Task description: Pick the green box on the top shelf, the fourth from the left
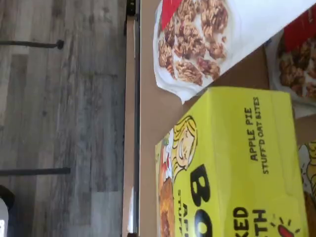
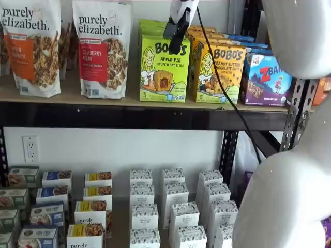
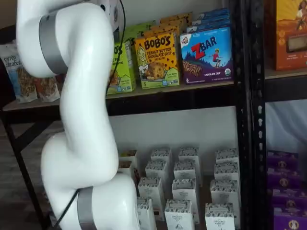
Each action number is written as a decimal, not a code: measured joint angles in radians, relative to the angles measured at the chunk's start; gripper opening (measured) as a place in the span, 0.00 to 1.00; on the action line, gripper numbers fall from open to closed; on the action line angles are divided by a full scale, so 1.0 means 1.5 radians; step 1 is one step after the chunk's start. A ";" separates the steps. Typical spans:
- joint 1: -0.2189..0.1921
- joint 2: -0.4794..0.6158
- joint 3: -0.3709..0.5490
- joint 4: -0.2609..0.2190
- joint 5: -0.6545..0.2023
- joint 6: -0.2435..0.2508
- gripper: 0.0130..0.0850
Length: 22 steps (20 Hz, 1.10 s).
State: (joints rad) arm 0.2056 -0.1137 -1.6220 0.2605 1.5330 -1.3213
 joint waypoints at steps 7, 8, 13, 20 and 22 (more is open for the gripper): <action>0.002 0.013 -0.005 -0.005 0.006 -0.001 1.00; 0.002 0.013 -0.003 -0.006 0.004 -0.001 1.00; 0.004 0.014 0.004 -0.005 -0.010 -0.001 1.00; 0.004 0.026 -0.007 -0.015 -0.003 -0.002 1.00; 0.005 0.029 -0.011 -0.018 0.000 -0.002 1.00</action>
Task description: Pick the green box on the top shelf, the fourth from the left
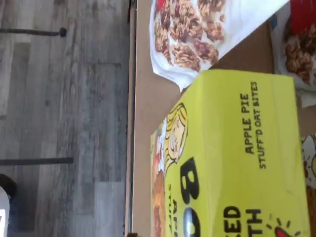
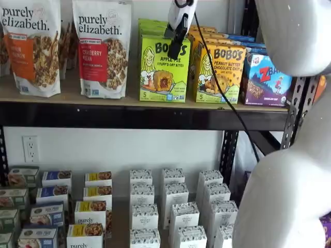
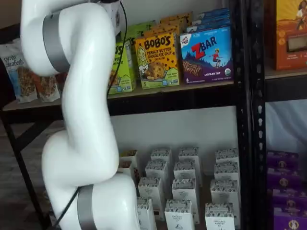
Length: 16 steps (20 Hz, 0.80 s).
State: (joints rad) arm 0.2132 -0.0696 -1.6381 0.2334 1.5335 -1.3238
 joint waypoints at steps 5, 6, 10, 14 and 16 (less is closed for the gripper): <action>0.001 0.001 0.001 -0.008 -0.008 0.000 1.00; 0.001 0.002 0.000 -0.008 -0.008 0.000 1.00; 0.005 0.004 -0.001 -0.011 -0.012 0.003 1.00; 0.008 0.007 -0.002 -0.012 -0.012 0.006 1.00; 0.008 0.007 -0.002 -0.012 -0.011 0.006 1.00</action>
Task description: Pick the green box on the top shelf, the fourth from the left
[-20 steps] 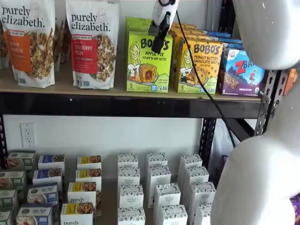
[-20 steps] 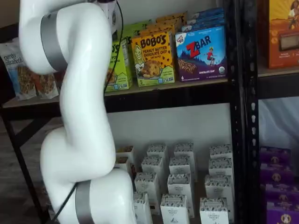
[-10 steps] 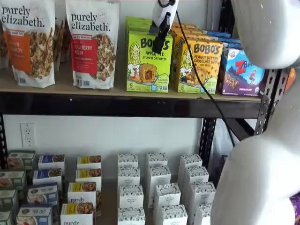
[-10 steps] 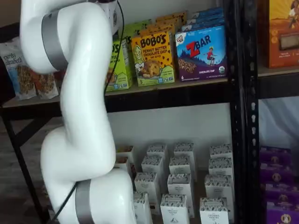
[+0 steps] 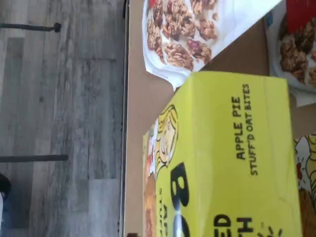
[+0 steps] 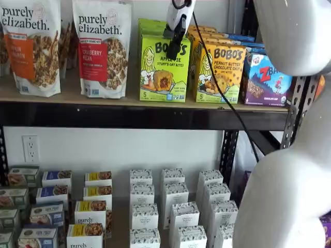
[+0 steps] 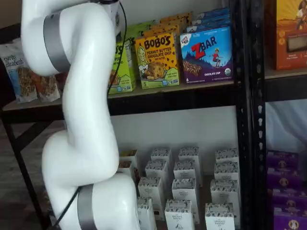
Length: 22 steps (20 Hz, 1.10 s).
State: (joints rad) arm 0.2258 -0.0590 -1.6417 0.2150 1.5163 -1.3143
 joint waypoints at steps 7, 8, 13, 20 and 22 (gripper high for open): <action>0.001 0.000 0.002 0.001 0.002 0.000 1.00; 0.001 0.000 0.003 0.001 0.001 0.000 1.00; 0.002 0.000 0.002 0.001 0.002 0.001 1.00; 0.003 0.002 0.000 0.002 0.007 0.002 1.00; 0.003 0.001 0.000 0.001 0.005 0.003 1.00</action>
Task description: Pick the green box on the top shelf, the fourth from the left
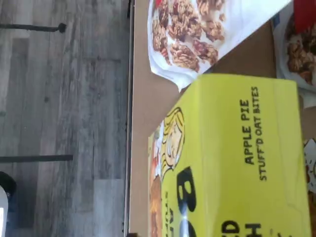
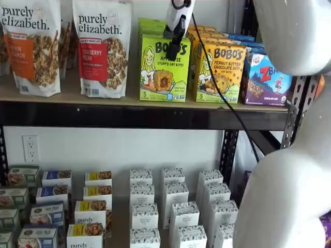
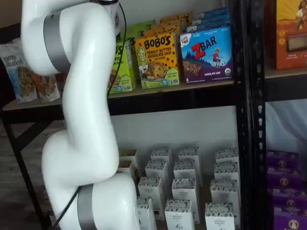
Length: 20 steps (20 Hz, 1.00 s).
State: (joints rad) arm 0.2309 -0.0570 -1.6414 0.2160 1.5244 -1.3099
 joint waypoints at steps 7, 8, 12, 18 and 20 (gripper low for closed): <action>0.005 -0.003 0.007 -0.013 -0.008 0.003 0.94; 0.006 -0.004 0.008 -0.014 -0.008 0.004 0.89; 0.007 -0.004 0.011 -0.014 -0.009 0.005 0.78; 0.007 -0.005 0.013 -0.014 -0.006 0.004 0.67; 0.007 -0.007 0.016 -0.015 -0.008 0.004 0.61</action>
State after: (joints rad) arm 0.2415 -0.0676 -1.6167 0.1941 1.5120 -1.3036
